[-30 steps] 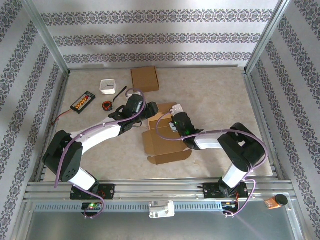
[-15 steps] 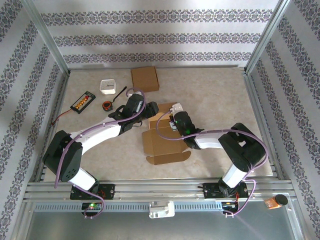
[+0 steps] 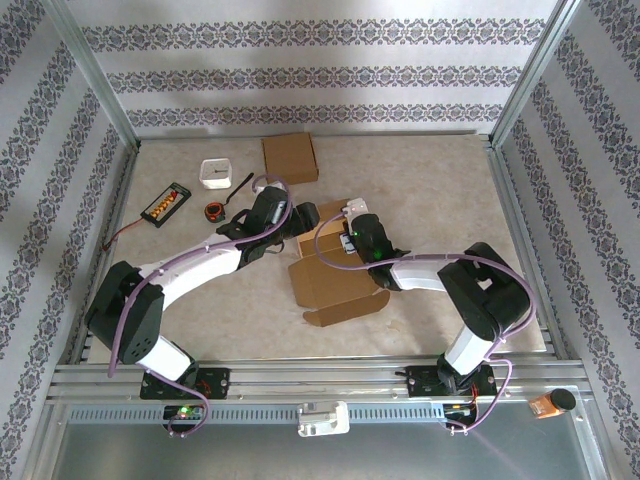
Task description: Fold the paper box
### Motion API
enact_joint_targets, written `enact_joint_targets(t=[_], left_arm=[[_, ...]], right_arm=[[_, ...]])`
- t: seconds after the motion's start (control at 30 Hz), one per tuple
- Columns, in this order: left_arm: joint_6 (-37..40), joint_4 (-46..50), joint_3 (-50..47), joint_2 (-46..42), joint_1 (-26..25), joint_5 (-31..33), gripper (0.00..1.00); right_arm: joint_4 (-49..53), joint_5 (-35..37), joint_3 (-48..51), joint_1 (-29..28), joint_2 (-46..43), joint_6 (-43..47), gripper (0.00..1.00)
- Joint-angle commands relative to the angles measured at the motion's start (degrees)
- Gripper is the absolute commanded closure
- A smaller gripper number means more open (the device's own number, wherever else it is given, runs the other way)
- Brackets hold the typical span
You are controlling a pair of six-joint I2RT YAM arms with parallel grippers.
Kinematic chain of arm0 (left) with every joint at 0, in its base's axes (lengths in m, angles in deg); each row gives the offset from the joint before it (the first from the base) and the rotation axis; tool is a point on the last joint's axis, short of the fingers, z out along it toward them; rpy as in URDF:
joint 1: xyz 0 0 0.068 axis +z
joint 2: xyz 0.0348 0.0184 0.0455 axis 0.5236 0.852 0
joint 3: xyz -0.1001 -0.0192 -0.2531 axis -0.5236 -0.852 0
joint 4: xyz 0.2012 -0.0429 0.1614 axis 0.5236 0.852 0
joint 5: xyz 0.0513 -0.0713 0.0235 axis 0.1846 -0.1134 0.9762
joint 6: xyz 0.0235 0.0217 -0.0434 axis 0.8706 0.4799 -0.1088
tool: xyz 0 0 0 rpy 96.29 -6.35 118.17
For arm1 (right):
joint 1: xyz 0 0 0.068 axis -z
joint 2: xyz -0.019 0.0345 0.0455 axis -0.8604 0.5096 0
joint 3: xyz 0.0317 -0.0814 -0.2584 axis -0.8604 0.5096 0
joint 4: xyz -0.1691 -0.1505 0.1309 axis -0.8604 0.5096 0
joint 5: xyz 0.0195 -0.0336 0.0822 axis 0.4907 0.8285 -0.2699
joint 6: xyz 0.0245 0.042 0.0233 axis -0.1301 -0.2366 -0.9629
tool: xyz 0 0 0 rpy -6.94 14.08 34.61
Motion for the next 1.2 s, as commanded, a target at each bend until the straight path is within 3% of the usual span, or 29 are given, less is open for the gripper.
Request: enact_joint_targets(t=[0.0, 0.17, 0.33, 0.43, 0.6, 0.7, 0.8, 1.13, 1.17], left_arm=[[3.3, -1.4, 0.9, -5.3, -0.4, 1.2, 0.17], [12.0, -2.3, -1.9, -16.5, -0.3, 9.2, 0.13], [22.4, 0.4, -4.6, -25.7, -0.4, 18.0, 0.12], [27.1, -0.2, -8.0, -30.1, -0.3, 20.1, 0.11], [32.7, -4.5, -12.8, -33.7, -0.3, 19.1, 0.11], [33.0, -5.4, -13.3, -33.2, -0.3, 18.5, 0.11], [31.6, -8.5, -14.8, -32.0, -0.3, 17.1, 0.11], [29.6, -8.9, -16.0, -29.0, 0.1, 15.3, 0.1], [29.7, -8.9, -16.3, -29.0, 0.2, 15.3, 0.1]], right_arm=[[1.6, -6.5, 0.1, 1.1, -5.3, 3.8, 1.0], [9.8, -16.4, -1.7, 6.5, -16.4, 11.2, 1.0], [32.3, -21.2, -14.9, 8.8, -21.9, 28.4, 1.0], [48.2, -17.4, -25.5, 6.1, -20.4, 43.4, 1.0], [61.2, 0.5, -34.5, -1.4, -14.9, 77.7, 1.0], [61.7, 5.3, -33.4, -4.0, -12.3, 93.0, 1.0], [58.3, 1.0, -29.4, -6.4, -10.5, 101.7, 1.0], [45.5, -6.1, -20.1, -14.9, 2.9, 107.0, 1.0], [44.4, -5.0, -19.8, -15.5, 3.7, 107.0, 0.95]])
